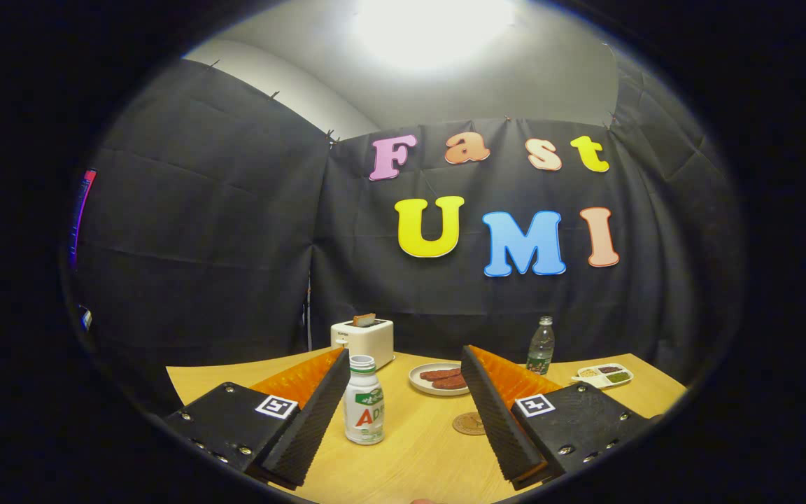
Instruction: Take the bottle from table, then pour the juice into the cup, finally place the bottle on the coaster
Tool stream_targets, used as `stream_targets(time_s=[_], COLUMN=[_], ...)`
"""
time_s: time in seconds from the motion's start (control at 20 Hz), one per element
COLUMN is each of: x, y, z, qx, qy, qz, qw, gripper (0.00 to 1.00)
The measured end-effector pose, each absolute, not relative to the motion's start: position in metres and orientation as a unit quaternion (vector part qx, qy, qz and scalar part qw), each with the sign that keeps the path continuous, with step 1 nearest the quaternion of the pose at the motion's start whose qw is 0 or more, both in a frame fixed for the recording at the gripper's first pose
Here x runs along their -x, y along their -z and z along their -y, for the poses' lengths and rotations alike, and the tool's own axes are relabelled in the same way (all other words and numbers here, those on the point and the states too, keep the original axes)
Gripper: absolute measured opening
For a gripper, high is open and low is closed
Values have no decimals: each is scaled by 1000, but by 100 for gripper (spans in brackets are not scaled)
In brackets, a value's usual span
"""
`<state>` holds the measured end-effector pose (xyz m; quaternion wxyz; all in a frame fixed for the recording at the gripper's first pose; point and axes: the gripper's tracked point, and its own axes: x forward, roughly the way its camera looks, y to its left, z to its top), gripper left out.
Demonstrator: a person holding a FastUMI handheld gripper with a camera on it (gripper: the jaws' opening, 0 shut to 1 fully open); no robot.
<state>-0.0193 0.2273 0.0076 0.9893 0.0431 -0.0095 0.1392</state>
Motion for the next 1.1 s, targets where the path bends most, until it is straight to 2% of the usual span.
stream_targets(time_s=[0.25,0.4,0.65,0.75,0.95,1.1], x=[16,17,26,27,24,15], y=[6,14,7,-2,1,9], z=[-241,-235,-247,-251,-277,-280], qx=[-38,-25,-112,-117,-90,-67], qy=[-71,-2,44,49,12,23], qz=[-14,-23,15,43,45,36], qw=[997,999,993,991,995,997], gripper=[97,98,97,98,98,96])
